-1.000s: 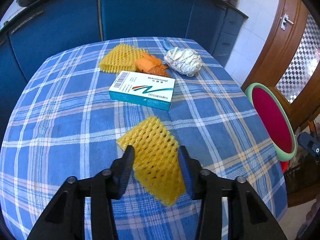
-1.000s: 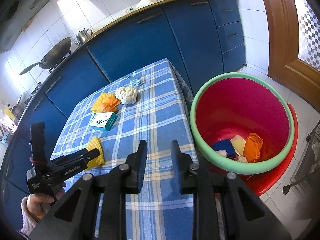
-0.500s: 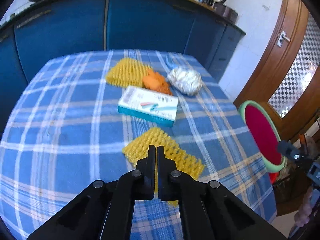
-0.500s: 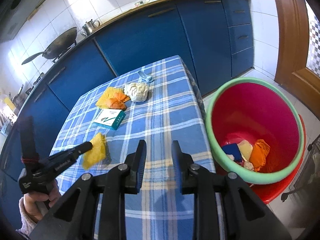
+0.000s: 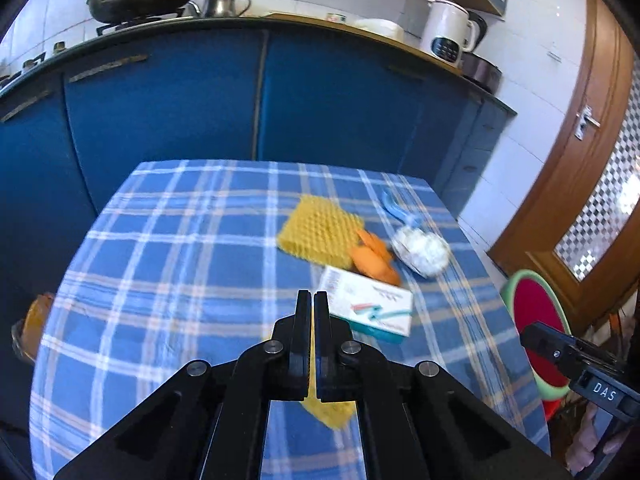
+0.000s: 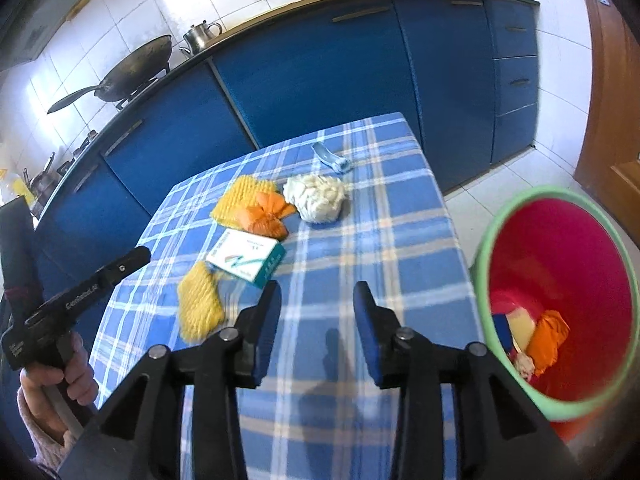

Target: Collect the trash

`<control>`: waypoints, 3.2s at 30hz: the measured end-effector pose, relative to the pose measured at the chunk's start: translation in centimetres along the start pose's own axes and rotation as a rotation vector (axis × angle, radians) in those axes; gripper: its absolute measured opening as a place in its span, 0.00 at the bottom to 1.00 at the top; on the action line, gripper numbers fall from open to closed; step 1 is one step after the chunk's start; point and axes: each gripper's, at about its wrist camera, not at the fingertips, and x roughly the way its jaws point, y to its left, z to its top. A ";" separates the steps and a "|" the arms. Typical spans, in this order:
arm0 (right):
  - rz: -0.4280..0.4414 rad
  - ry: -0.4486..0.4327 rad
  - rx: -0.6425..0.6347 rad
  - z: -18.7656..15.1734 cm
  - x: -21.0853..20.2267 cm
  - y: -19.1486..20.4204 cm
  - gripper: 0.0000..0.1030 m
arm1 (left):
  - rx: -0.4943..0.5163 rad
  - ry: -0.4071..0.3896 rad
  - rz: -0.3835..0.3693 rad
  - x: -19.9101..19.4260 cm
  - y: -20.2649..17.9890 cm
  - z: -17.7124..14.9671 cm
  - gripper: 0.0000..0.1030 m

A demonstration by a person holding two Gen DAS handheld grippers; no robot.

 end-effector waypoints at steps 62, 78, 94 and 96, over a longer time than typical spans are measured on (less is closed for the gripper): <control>-0.003 -0.066 0.047 -2.8 -2.6 -1.1 0.26 | -0.033 0.149 -0.008 4.8 0.3 -4.3 0.01; 0.007 -0.077 0.054 -3.6 -3.4 -1.2 0.26 | -0.058 -0.001 -0.062 -2.0 0.7 -3.5 0.00; -0.011 -0.149 0.081 -4.2 -7.3 -2.7 0.26 | 0.052 -0.014 -0.179 -4.3 -4.4 -2.1 0.00; -0.018 -0.163 0.093 -4.3 -8.0 -3.4 0.26 | 0.066 -0.006 -0.197 -4.3 -5.3 -2.0 0.00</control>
